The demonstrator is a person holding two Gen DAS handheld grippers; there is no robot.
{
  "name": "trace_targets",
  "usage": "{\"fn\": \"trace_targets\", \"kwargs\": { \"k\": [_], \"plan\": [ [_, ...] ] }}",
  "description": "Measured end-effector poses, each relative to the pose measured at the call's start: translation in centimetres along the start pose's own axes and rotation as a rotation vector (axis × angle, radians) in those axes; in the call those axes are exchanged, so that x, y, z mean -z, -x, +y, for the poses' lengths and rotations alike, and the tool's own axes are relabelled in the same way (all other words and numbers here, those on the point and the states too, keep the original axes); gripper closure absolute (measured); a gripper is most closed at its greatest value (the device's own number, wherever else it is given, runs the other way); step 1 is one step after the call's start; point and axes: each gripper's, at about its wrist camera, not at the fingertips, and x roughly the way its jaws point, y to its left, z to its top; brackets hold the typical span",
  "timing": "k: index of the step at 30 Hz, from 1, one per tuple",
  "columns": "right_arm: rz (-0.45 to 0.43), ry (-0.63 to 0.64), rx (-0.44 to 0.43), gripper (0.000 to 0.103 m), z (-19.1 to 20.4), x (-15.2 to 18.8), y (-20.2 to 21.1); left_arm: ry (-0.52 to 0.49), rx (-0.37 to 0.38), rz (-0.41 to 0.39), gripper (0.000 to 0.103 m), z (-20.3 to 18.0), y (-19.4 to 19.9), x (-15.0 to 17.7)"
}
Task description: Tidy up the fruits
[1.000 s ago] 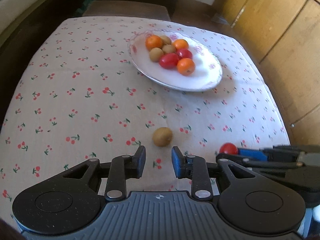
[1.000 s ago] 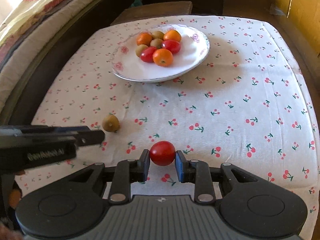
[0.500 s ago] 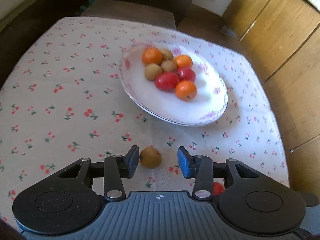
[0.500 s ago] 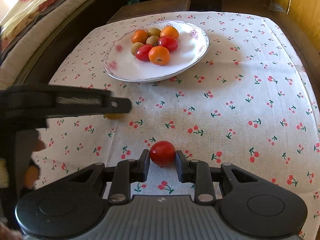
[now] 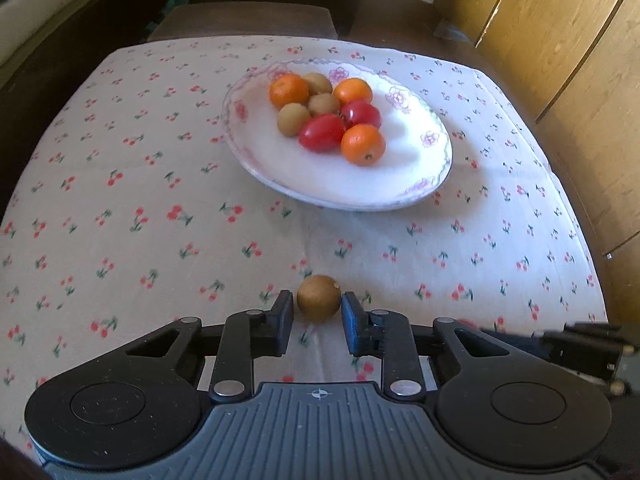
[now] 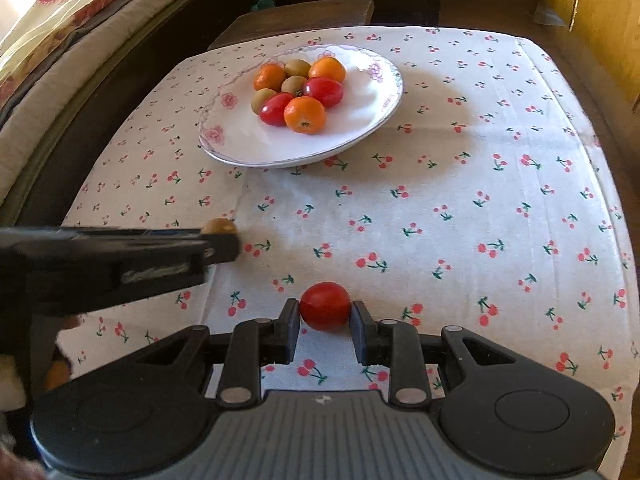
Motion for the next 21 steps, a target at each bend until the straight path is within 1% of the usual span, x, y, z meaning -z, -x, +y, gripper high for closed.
{"fn": "trace_targets", "kwargs": {
  "k": [2,7,10,11,13,17,21],
  "plan": [
    [-0.001,-0.001,0.005,0.074,-0.1,0.2,0.3,-0.003,0.0,-0.001,0.07,0.2,0.6,0.5],
    [-0.017,-0.001,0.008,0.074,0.0,0.8,1.4,-0.002,0.029,-0.01,0.07,0.3,2.2,1.3],
    [-0.023,-0.021,0.01,0.074,-0.4,1.0,1.9,0.038,0.053,-0.022,0.069,0.9,2.8,1.3],
    [-0.028,-0.028,0.005,0.074,-0.5,1.0,2.0,0.056,0.068,-0.028,0.067,1.2,2.9,1.1],
    [-0.037,-0.042,-0.01,0.074,-0.8,0.8,2.0,0.088,0.081,-0.043,0.065,1.5,2.9,0.7],
    [-0.039,-0.059,-0.021,0.074,-0.8,0.2,1.6,0.111,0.064,-0.063,0.056,1.5,2.3,-0.7],
    [-0.037,-0.064,-0.036,0.073,-0.8,-0.3,1.1,0.137,0.051,-0.075,0.053,1.5,0.8,-2.1]
  ]
}}
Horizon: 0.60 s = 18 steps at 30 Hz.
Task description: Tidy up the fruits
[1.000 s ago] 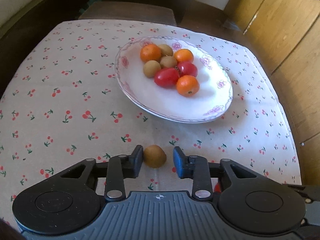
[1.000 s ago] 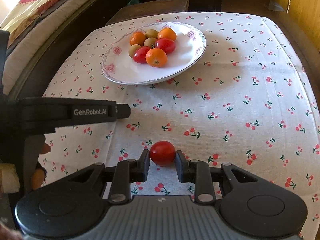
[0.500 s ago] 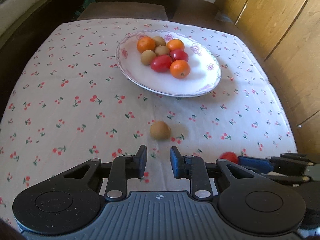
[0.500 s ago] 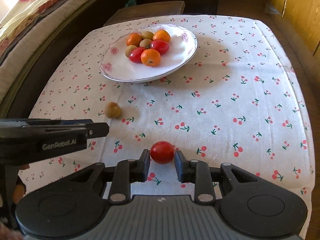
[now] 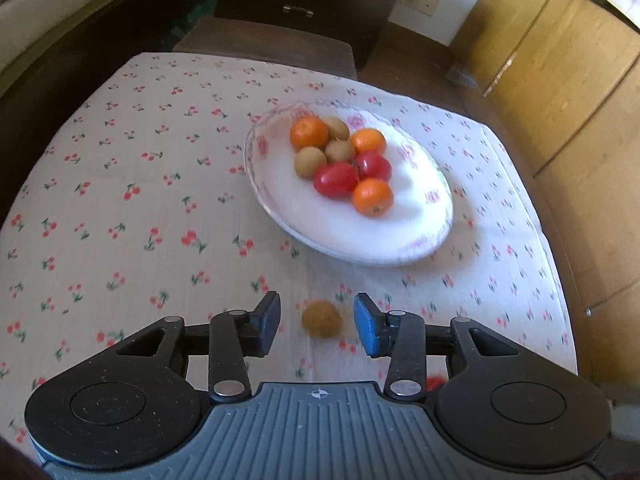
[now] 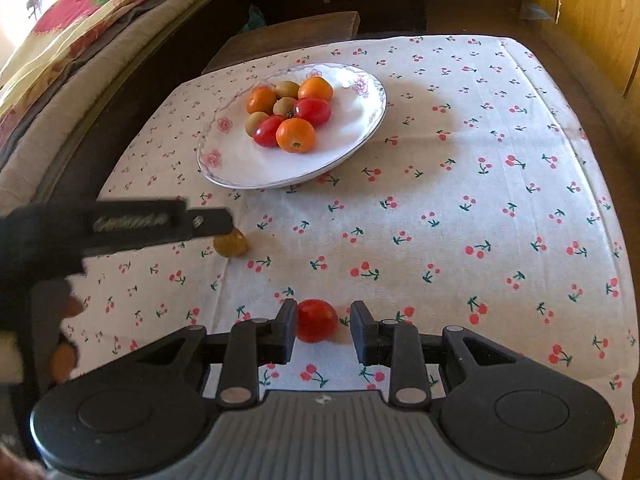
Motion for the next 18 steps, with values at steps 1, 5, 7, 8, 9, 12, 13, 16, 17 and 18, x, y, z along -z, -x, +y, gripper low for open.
{"fn": "trace_targets", "kwargs": {
  "k": [1,5,7,8,9,12,13,16,17,18],
  "plan": [
    [0.003,0.0,-0.006,0.072,0.0,0.0,-0.1,0.001,0.002,0.008,0.052,0.0,-0.4,-0.1],
    [0.002,-0.013,-0.007,0.07,-0.2,-0.2,-0.4,-0.033,-0.007,0.032,0.053,-0.8,-1.6,0.4],
    [0.003,-0.017,-0.007,0.07,-0.1,-0.3,-0.4,-0.039,-0.016,0.035,0.055,-1.0,-1.9,0.5],
    [0.005,-0.012,-0.007,0.069,-0.1,-0.3,-0.5,-0.046,-0.022,0.041,0.056,-1.1,-2.0,0.6],
    [0.008,-0.007,-0.007,0.068,0.0,-0.2,-0.5,-0.058,-0.034,0.051,0.057,-1.3,-2.2,0.7],
    [0.007,-0.014,-0.002,0.067,-0.3,-0.2,-0.3,-0.085,-0.058,0.045,0.065,-1.5,-2.2,0.9],
    [0.004,-0.017,0.001,0.067,-0.4,-0.2,-0.2,-0.075,-0.059,0.045,0.068,-1.3,-2.2,0.9],
    [0.001,-0.035,0.005,0.067,-0.7,-0.2,0.0,-0.069,-0.052,0.049,0.069,-1.2,-2.0,0.8],
    [-0.001,-0.037,0.007,0.067,-0.6,-0.2,0.0,-0.081,-0.055,0.05,0.069,-1.3,-1.8,1.0],
    [-0.001,-0.036,0.008,0.067,-0.6,-0.2,0.0,-0.095,-0.056,0.052,0.069,-1.4,-1.7,1.1]
  ]
}}
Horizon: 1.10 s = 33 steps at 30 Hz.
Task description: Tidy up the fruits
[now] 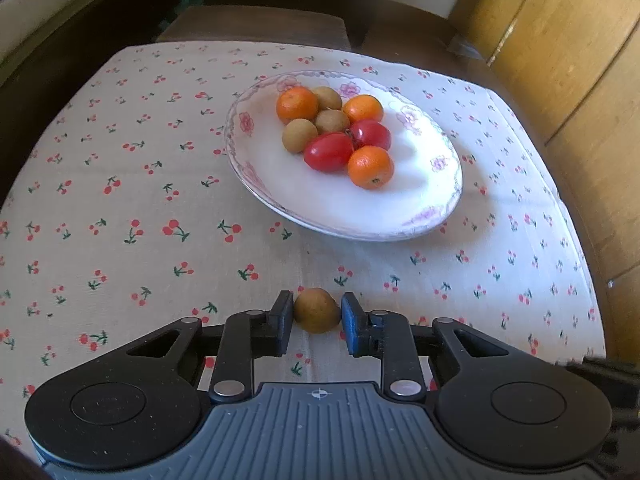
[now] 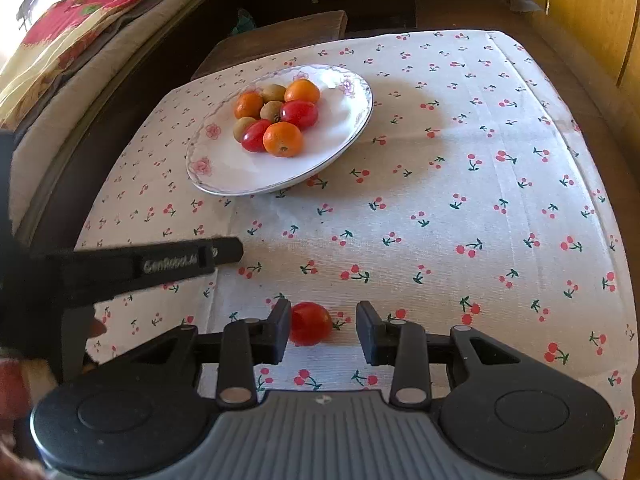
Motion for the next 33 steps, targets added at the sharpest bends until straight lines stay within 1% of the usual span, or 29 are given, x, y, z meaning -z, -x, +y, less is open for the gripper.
{"fn": "trace_targets", "kwargs": {
  "k": [6,9,14,16,20,22,26,29,33],
  "plan": [
    [-0.006,-0.009,-0.01,0.065,0.1,-0.1,0.2,-0.035,0.008,0.005,0.069,0.4,1.8,1.2],
    [0.006,-0.02,-0.017,0.064,0.1,0.0,0.0,-0.046,0.015,0.005,0.069,0.6,2.7,2.1],
    [0.021,0.015,-0.02,0.064,0.9,0.3,-0.3,-0.063,0.027,0.019,0.069,0.7,3.3,3.3],
    [0.027,0.019,-0.003,0.064,0.9,0.4,-0.6,-0.071,0.021,0.022,0.069,0.8,3.2,3.7],
    [0.048,0.055,0.024,0.064,1.4,0.6,-1.3,-0.071,0.02,0.028,0.069,0.9,3.0,3.9],
    [0.041,0.086,0.044,0.064,1.8,0.8,-1.4,-0.071,0.017,0.03,0.068,0.9,2.8,3.9],
    [0.04,0.078,0.053,0.064,1.6,0.6,-1.5,-0.056,0.027,0.038,0.065,0.8,2.2,3.8],
    [0.041,0.06,0.054,0.064,1.5,0.4,-1.6,-0.026,0.041,0.029,0.065,1.0,2.2,3.3],
    [0.03,0.079,0.055,0.062,1.7,0.7,-1.5,-0.043,0.026,0.021,0.063,0.4,1.9,3.0]
  ]
}}
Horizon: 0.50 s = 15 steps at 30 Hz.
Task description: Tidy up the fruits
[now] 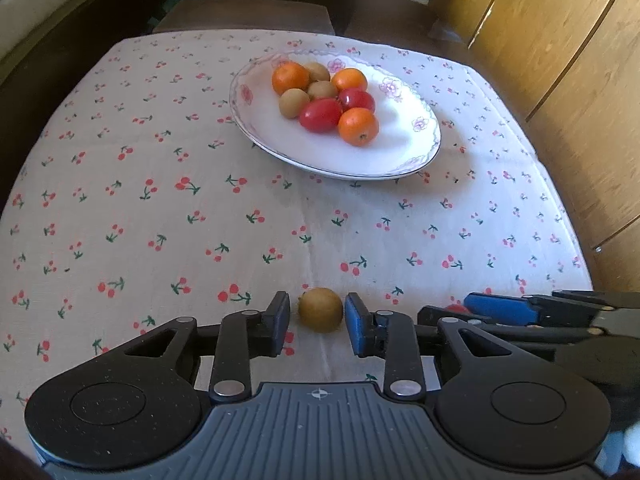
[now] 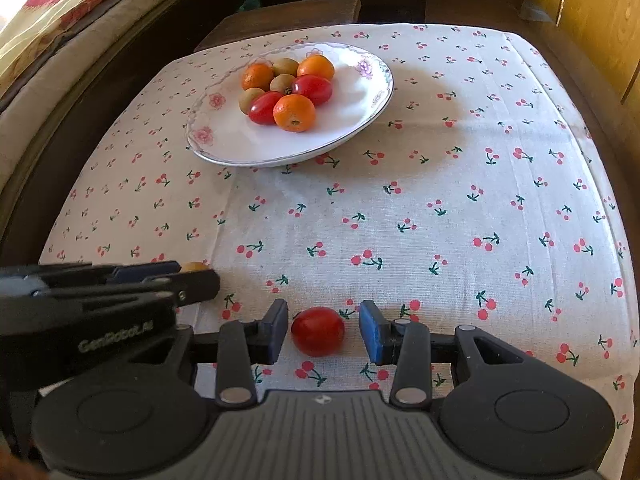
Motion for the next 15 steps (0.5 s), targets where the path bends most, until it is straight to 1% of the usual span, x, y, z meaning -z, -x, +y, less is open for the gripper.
{"fn": "trace_targets", "kwargs": {
  "k": [5,8,11,13,15],
  "plan": [
    [0.001,-0.026,-0.026,0.059,-0.4,0.0,0.1,-0.004,-0.023,0.002,0.055,0.0,-0.1,0.0],
    [0.005,-0.006,-0.015,0.056,0.0,0.1,0.1,-0.006,-0.033,0.0,0.054,0.2,0.1,0.1],
    [-0.002,-0.014,-0.029,0.05,-0.1,0.2,0.1,0.009,-0.028,0.003,0.051,0.7,0.2,0.2],
    [-0.009,-0.013,-0.044,0.043,-0.1,0.3,0.1,0.016,-0.026,0.004,0.049,1.2,0.3,0.2],
    [-0.017,-0.015,-0.048,0.041,0.0,0.4,0.0,0.018,-0.033,0.0,0.049,1.4,0.3,0.2]
  ]
}}
